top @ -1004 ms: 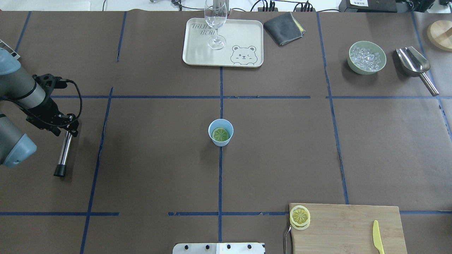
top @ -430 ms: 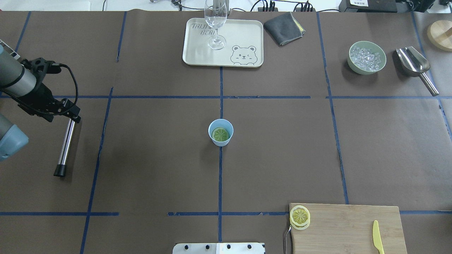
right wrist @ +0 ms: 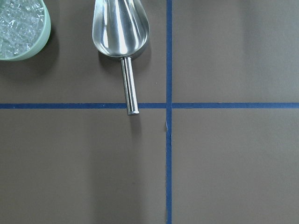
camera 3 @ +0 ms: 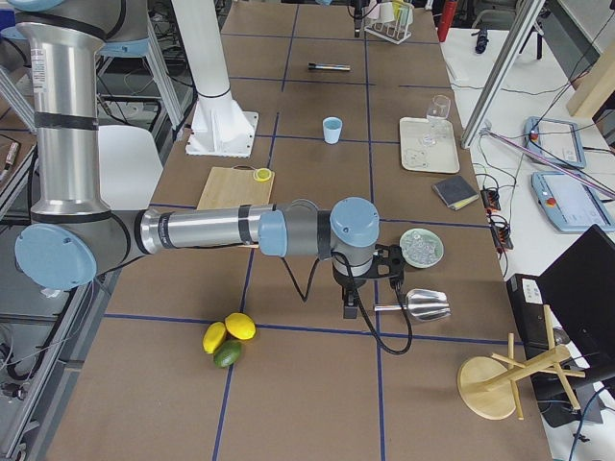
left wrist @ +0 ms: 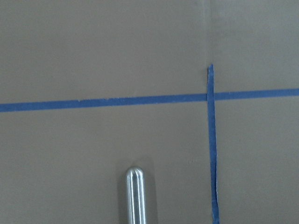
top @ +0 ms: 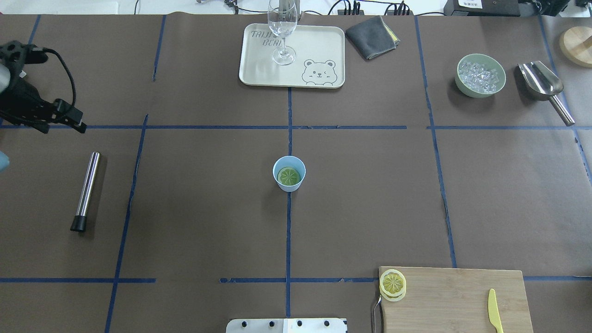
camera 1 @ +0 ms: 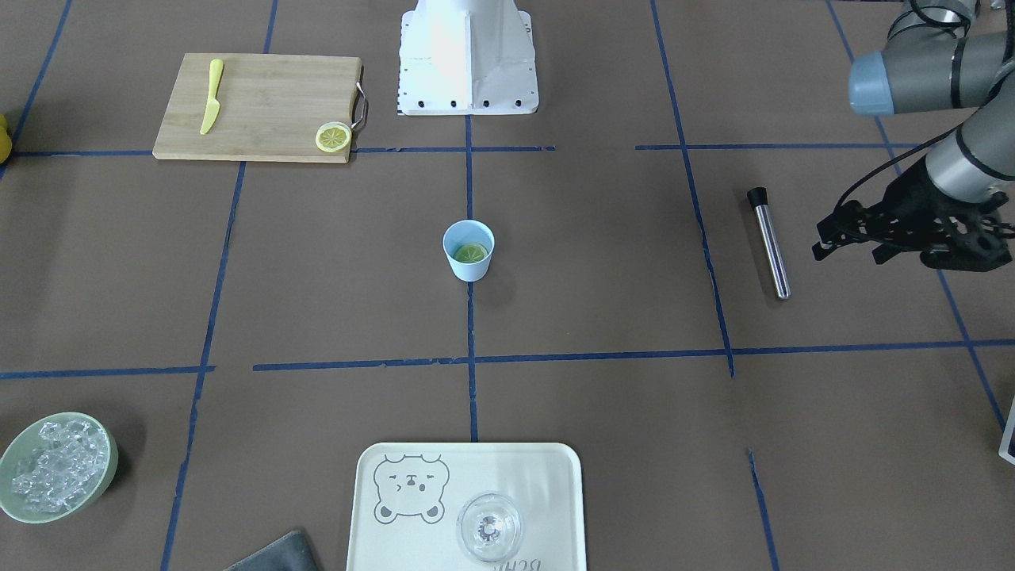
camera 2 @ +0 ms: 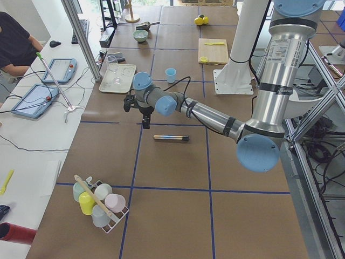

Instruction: Squeeze lemon into cup

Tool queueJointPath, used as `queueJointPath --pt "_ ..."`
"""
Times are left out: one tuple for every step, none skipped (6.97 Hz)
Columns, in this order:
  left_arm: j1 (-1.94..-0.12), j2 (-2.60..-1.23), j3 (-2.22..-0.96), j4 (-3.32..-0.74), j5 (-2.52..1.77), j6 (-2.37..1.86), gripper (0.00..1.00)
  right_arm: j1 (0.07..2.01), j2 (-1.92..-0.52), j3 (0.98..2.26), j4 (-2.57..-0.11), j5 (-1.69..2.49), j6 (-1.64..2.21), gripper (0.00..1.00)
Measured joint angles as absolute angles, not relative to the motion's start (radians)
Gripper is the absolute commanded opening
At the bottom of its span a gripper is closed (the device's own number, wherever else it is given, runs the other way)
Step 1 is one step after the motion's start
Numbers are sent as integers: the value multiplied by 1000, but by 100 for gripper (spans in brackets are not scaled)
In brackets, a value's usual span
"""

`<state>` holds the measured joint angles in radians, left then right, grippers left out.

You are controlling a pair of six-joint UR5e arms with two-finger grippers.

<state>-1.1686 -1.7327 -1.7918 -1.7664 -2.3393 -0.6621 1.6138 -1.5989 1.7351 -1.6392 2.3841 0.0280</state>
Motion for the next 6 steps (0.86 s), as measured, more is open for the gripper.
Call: queueJointPath --pt "-1212 -1727 -1802 -1765 -2340 -643 100 1614 -1599 1738 -1639 2385 28 100" --pt "-1259 -1719 -1801 -1764 -2340 -582 100 1614 -1599 1739 -1640 2385 28 100" --pt "-1301 -1701 -1794 -1763 -2338 -489 100 1614 -1598 1740 -1640 2385 28 100" --pt "-1335 -1681 -1773 -1762 -2334 -382 100 1615 -1599 1740 -1640 2385 28 100" --pt "-1383 -1665 -1724 -1763 -2332 -250 100 1615 -1599 1740 -1640 2386 29 100" --pt "-1431 -1639 -1676 -1765 -2331 -128 100 1615 -1600 1740 -1641 2386 30 100"
